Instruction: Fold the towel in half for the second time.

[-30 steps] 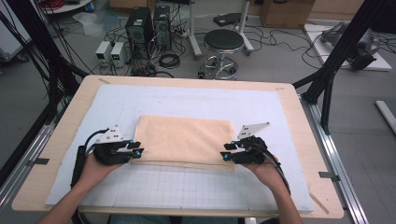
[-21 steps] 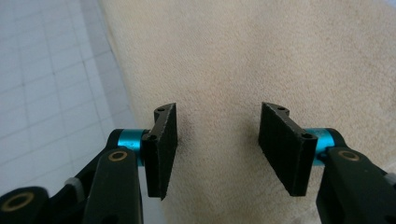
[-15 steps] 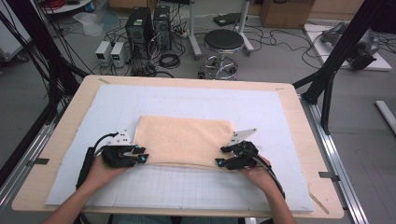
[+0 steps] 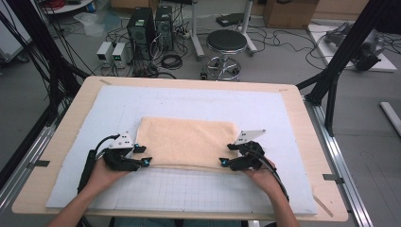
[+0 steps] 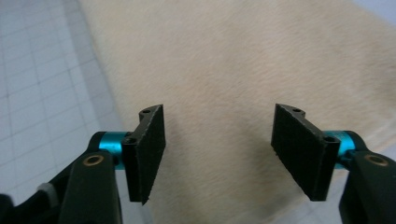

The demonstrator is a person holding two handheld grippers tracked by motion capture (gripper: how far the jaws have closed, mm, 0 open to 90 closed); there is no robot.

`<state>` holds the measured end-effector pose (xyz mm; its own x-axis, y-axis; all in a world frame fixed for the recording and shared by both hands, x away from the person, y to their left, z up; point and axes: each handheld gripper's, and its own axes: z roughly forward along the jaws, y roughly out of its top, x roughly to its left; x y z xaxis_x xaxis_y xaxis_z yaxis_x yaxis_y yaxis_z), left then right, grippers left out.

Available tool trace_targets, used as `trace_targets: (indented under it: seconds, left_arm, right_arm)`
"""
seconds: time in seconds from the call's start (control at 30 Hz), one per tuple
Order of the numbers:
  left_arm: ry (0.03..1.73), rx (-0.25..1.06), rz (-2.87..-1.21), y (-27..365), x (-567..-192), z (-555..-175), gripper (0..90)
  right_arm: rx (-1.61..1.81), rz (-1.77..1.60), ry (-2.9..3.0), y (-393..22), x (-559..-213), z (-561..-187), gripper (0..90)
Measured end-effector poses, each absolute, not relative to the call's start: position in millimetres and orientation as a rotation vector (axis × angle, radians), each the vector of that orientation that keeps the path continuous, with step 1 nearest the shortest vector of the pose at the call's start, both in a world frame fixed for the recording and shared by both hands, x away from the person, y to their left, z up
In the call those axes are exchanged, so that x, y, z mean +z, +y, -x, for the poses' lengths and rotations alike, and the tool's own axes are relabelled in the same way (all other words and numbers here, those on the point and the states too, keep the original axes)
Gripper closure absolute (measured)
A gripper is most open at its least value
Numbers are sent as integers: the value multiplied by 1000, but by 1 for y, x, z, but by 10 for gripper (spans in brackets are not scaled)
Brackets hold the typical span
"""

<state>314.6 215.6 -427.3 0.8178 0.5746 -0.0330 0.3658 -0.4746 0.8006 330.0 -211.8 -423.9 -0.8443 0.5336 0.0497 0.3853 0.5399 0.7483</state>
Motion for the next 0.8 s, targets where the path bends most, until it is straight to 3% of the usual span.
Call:
trace_targets:
  seconds: [0.2, 0.5, 0.8]
  left_arm:
    - [726, 294, -2068, 218, -423, -321, 336]
    - [825, 317, -2038, 226, -420, -323, 134]
    - [851, 335, -2014, 239, -418, -316, 83]
  right_arm:
    - [1174, -861, 2493, -215, -412, -344, 226]
    - [1199, -945, 2416, -222, -407, -354, 154]
    - [1172, -999, 2436, -225, -407, -351, 120]
